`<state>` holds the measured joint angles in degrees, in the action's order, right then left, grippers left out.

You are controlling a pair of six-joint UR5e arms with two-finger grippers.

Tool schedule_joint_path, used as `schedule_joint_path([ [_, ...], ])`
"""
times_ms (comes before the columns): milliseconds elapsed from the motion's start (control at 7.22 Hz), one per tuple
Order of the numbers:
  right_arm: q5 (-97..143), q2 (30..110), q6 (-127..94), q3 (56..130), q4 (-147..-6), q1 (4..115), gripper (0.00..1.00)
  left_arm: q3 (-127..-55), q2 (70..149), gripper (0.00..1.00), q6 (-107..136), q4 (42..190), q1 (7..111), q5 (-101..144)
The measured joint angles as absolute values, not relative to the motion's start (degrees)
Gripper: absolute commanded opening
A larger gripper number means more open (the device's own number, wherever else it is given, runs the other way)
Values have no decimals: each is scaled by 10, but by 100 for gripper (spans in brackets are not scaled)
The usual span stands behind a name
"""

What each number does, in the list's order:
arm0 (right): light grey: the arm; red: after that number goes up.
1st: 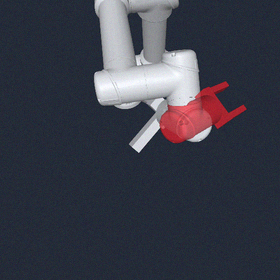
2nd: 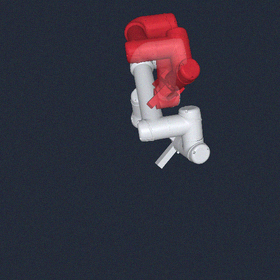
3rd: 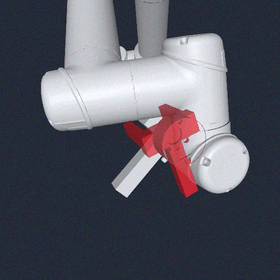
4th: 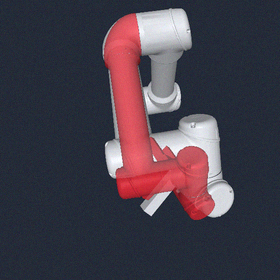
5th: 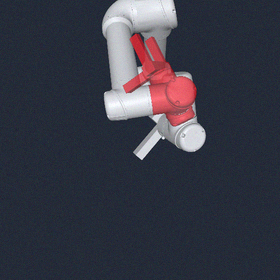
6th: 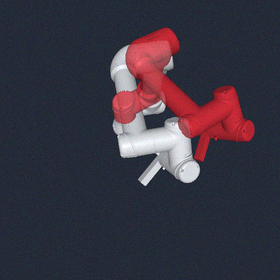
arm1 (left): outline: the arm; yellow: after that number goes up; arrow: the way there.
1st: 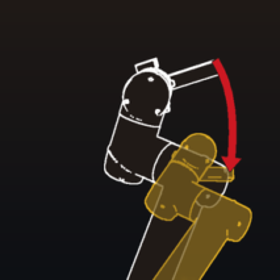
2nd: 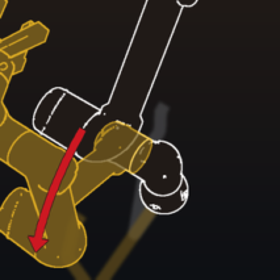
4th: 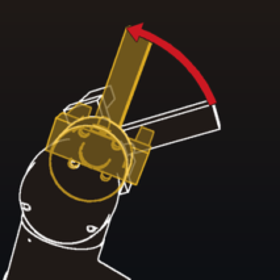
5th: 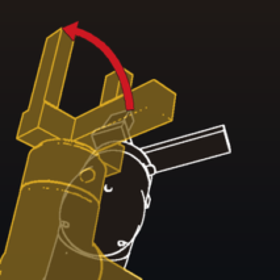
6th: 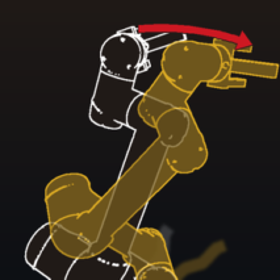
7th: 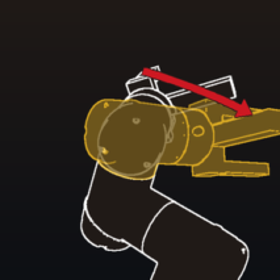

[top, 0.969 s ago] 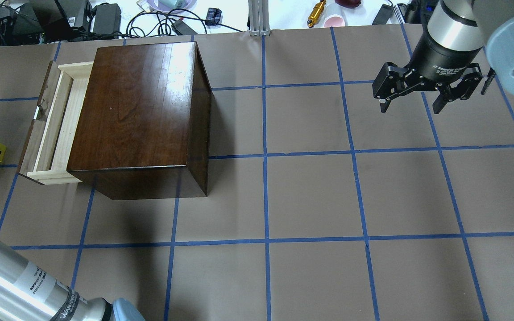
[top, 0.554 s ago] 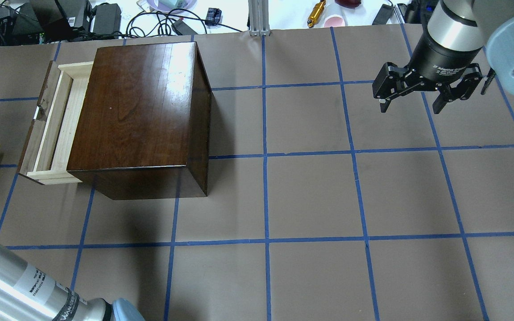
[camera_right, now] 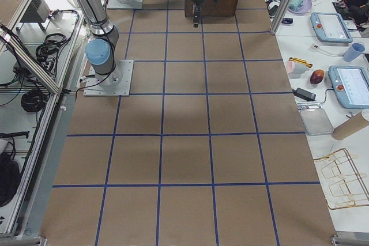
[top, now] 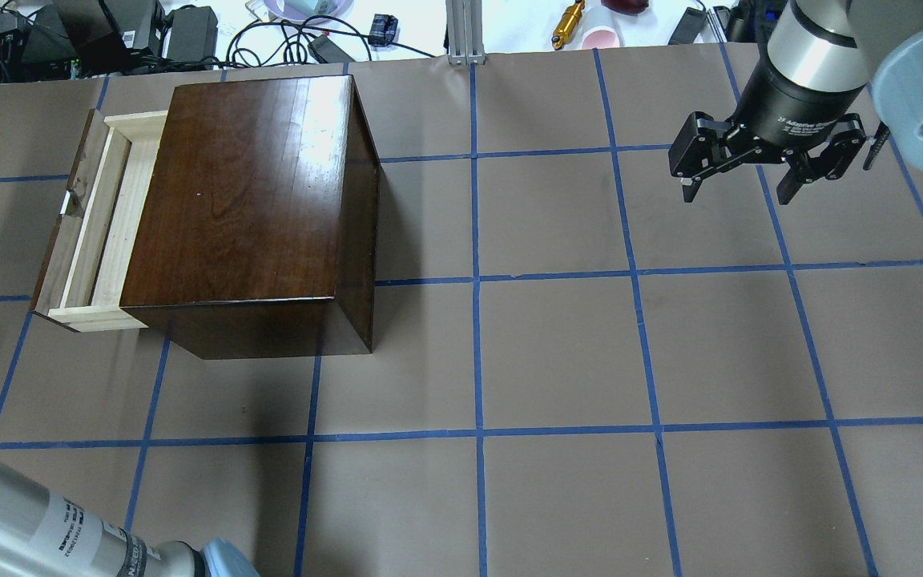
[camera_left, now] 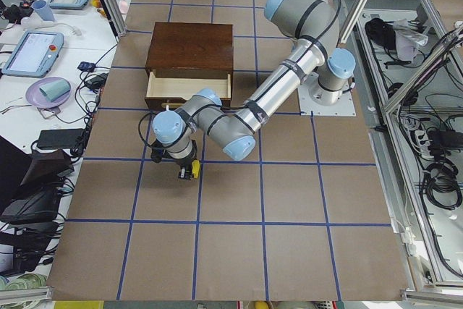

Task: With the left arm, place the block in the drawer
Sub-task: 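Lower the left gripper and grasp the yellow cube, then carry the yellow cube over the open drawer with the left gripper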

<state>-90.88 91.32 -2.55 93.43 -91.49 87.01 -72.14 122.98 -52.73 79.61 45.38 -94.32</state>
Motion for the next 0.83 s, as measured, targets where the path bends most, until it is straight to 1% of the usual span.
schedule_joint_path([
  [415,-909,913,-25,934,-915,870,100,-746,1161,15,-487,853,489,-943],
  [831,-909,913,-25,934,-915,870,100,-756,1109,15,-358,917,558,-938],
])
